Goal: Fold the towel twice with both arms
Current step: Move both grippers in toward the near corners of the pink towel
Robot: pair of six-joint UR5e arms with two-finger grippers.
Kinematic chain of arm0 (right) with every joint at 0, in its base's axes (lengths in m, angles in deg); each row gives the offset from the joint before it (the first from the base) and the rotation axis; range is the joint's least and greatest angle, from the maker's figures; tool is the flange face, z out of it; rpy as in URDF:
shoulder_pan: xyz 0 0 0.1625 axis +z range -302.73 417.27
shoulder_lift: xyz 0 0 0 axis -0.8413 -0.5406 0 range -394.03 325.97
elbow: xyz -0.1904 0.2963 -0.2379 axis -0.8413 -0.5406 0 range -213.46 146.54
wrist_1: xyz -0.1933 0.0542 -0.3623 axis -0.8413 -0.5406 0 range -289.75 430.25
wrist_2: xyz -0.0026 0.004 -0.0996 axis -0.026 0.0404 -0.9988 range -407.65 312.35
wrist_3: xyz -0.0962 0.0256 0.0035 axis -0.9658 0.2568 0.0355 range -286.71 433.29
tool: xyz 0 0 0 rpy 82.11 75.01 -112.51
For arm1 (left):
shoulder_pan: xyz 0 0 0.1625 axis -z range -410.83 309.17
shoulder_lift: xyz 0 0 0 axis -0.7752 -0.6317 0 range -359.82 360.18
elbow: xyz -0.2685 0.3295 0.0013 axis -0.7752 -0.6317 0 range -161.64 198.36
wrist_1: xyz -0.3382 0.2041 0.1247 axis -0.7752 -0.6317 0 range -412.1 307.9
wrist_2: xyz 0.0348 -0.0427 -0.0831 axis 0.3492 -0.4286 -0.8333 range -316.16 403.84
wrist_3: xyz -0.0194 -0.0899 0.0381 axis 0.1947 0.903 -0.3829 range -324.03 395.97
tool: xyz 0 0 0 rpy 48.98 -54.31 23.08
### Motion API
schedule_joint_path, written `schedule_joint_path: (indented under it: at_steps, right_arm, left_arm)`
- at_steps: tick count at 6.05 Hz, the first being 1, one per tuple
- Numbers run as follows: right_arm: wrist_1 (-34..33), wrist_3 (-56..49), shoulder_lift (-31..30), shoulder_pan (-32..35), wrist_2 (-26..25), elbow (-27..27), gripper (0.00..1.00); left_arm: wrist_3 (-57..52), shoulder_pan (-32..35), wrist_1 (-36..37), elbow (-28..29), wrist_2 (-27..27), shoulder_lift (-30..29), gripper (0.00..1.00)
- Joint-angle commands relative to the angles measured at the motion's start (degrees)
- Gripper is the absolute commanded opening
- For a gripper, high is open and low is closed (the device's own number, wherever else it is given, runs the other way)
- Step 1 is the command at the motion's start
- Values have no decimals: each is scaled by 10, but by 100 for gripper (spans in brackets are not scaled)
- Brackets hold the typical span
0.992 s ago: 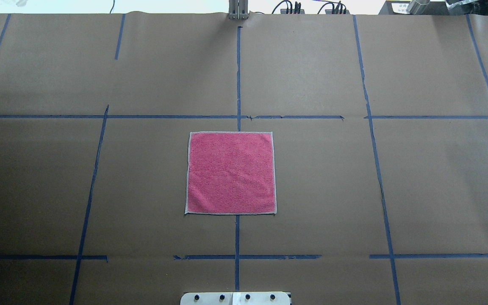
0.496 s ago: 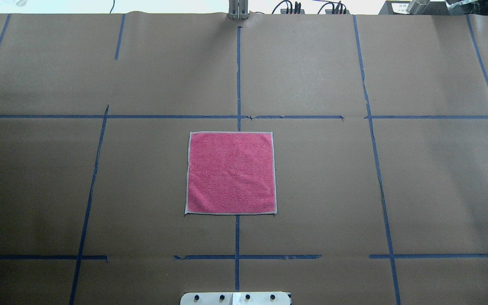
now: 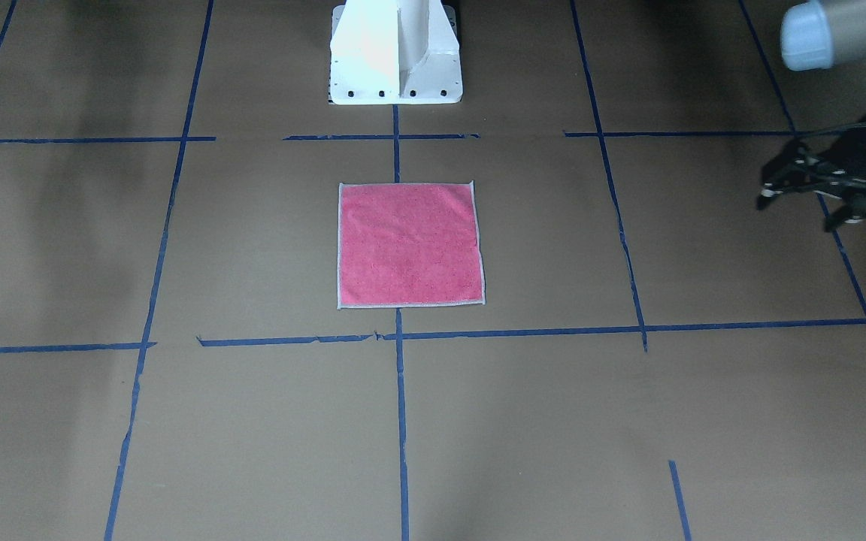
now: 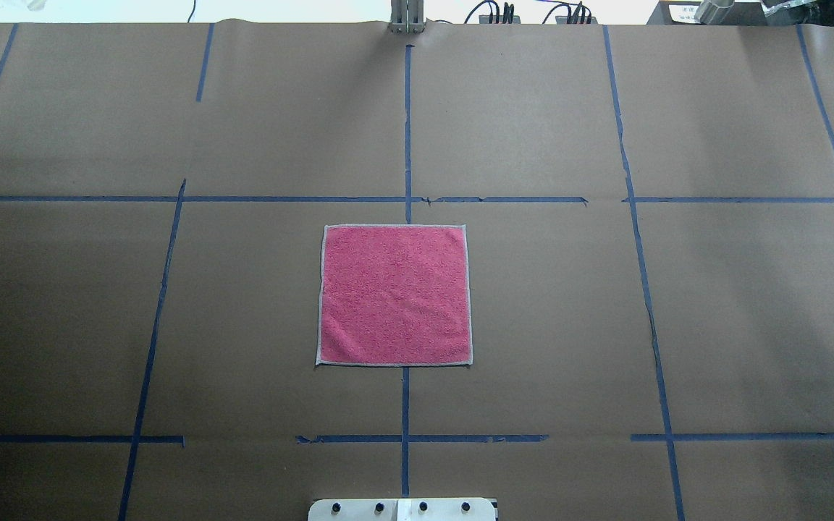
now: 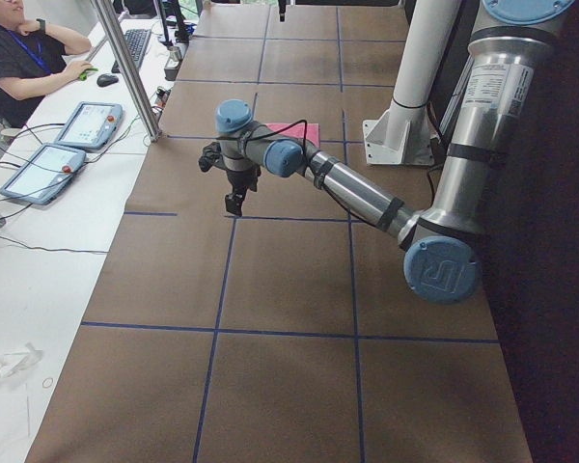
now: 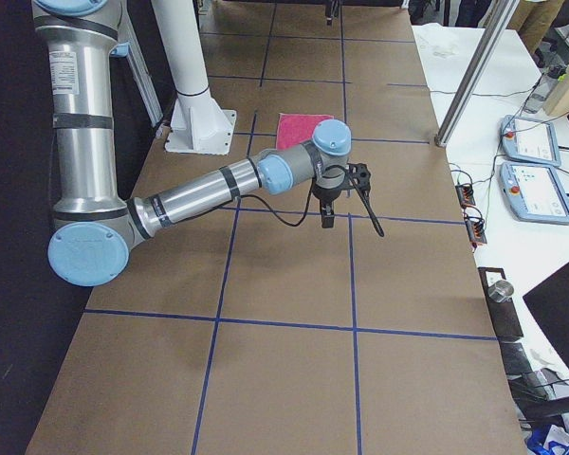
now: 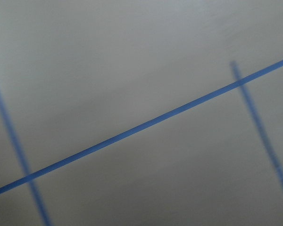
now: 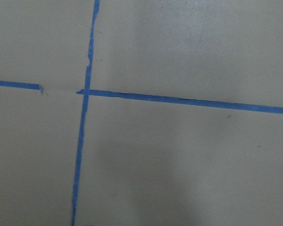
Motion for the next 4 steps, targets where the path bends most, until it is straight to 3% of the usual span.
schedule_joint_path:
  at_steps: [1, 4]
  right_arm:
    - [0, 200, 62, -109, -54, 39, 100]
    - [-1, 426, 149, -293, -205, 43, 100]
  left_arm:
    - [218, -114, -2, -29, 36, -60, 100]
    - [493, -305, -2, -44, 193, -127, 100]
